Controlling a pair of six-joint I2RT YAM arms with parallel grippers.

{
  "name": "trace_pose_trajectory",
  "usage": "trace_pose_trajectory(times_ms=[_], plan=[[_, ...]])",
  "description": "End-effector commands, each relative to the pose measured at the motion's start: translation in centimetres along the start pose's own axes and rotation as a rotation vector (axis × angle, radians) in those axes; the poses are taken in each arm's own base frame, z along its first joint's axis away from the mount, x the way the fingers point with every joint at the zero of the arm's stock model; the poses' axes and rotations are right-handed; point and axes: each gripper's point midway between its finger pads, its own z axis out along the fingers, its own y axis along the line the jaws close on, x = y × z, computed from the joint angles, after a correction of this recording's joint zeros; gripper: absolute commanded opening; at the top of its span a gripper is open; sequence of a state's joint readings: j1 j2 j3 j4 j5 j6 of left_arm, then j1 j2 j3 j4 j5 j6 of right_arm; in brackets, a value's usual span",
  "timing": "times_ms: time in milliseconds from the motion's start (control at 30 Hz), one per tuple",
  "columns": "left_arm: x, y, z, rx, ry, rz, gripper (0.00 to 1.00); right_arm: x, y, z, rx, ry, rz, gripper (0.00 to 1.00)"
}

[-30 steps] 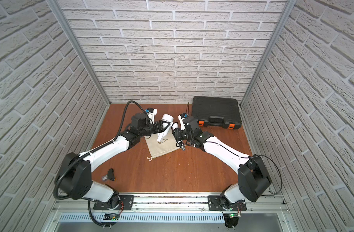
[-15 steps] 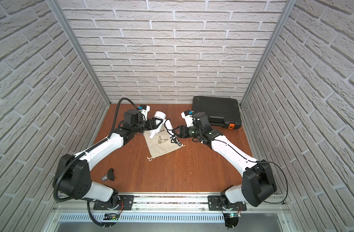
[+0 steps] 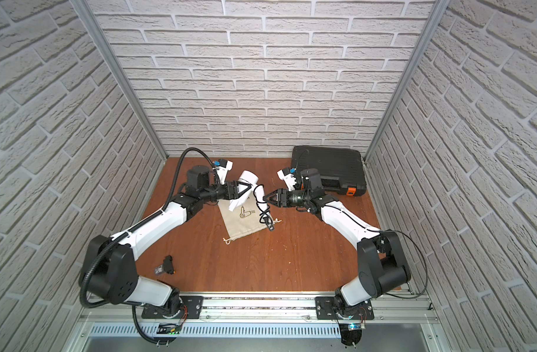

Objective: Pack away hair dryers
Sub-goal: Fold the hair dryer.

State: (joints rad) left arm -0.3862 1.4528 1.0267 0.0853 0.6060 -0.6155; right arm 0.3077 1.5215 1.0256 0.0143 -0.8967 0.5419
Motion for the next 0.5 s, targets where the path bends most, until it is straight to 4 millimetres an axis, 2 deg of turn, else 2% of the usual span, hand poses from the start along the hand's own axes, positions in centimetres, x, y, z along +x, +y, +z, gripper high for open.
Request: trace_pose_trajectory(times_ms=[0, 233, 467], plan=[[-4.3, -4.0, -1.7, 0.112, -0.133, 0.125, 0.0, 0.2, 2.2, 0.1, -0.119, 0.019, -0.032, 0.58], [-5.1, -4.6, -1.5, 0.143, -0.153, 0.131, 0.0, 1.9, 3.6, 0.9, -0.164, 0.105, -0.035, 0.54], [-5.5, -5.3, -1.6, 0.153, -0.172, 0.143, 0.0, 2.6, 4.8, 1.7, -0.182, 0.153, -0.05, 0.47]])
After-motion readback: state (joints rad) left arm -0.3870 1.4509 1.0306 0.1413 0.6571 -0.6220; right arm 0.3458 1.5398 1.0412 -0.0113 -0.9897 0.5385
